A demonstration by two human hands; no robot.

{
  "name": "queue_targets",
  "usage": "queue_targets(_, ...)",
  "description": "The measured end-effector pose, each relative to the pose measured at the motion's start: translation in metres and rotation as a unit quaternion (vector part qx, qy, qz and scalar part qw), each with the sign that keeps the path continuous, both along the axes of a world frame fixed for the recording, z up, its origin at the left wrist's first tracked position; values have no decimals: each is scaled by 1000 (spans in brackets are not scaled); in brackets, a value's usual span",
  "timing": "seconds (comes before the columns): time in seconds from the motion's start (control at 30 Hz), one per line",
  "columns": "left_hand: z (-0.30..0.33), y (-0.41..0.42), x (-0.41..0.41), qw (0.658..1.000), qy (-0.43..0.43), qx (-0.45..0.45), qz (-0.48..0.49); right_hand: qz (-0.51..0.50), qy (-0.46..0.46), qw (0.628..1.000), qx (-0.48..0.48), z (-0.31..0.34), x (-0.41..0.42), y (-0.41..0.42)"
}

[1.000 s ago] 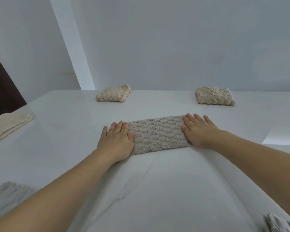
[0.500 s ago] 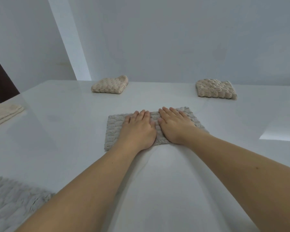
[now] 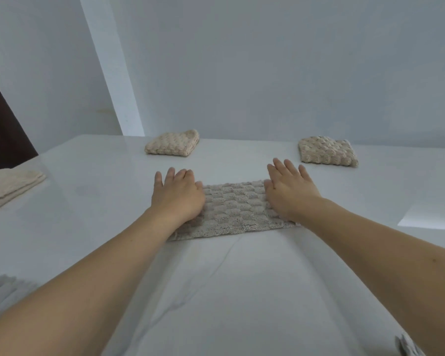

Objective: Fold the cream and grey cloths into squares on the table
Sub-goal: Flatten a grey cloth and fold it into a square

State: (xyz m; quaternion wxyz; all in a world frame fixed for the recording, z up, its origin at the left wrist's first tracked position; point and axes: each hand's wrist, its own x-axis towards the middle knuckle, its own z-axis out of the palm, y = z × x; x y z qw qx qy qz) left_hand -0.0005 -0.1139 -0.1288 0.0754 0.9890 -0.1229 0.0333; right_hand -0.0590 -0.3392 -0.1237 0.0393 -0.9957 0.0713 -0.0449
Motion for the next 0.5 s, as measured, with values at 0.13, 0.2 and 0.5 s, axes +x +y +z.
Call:
queue_targets(0.13, -17, -44, -13, 997, 20, -20, -65, 57, 26, 997, 54, -16, 4, 41)
queue_targets(0.2, -33, -44, -16, 997, 21, -6, -68, 55, 28, 997, 41, -32, 3, 40)
queue_targets(0.5, -30, 22, 6, 997, 58, -10, -53, 16, 49, 998, 46, -29, -10, -8)
